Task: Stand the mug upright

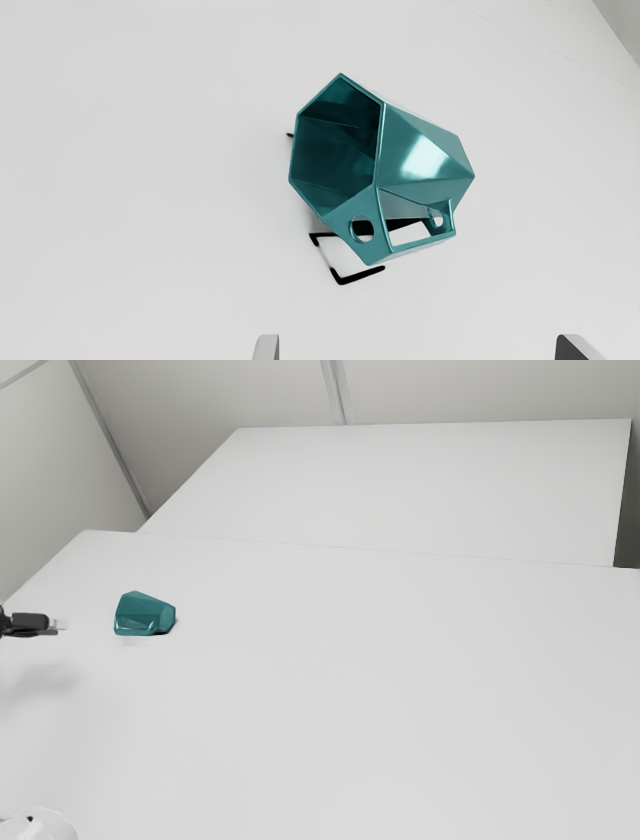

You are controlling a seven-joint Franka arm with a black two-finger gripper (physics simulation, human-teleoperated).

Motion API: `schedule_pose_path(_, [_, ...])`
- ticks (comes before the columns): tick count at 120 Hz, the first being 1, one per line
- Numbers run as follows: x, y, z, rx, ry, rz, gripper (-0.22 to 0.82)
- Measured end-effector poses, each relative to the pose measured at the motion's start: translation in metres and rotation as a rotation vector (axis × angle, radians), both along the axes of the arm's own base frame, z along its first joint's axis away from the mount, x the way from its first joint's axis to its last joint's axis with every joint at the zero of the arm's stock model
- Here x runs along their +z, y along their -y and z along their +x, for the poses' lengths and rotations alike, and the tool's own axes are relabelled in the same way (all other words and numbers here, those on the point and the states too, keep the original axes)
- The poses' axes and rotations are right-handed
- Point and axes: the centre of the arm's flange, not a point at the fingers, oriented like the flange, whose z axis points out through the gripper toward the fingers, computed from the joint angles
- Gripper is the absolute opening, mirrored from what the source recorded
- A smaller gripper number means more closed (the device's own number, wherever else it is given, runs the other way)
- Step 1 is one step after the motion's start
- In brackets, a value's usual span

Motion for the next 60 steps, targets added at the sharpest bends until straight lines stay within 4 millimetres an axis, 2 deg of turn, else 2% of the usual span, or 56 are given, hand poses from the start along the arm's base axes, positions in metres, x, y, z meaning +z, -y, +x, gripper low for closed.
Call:
schedule_pose_path(13, [-0.007,0.009,0.032,-0.095,0.126,0.017,0.6])
schedule_pose_path(22, [-0.01,0.014,0.044,-0.127,0.194,0.028,0.6])
schedule_pose_path(45, [-0.03,0.03,0.045,-0.145,0.296,0.019,0.6])
schedule_pose_path(60, [-0.044,0.031,0.039,-0.128,0.348,0.007,0.6])
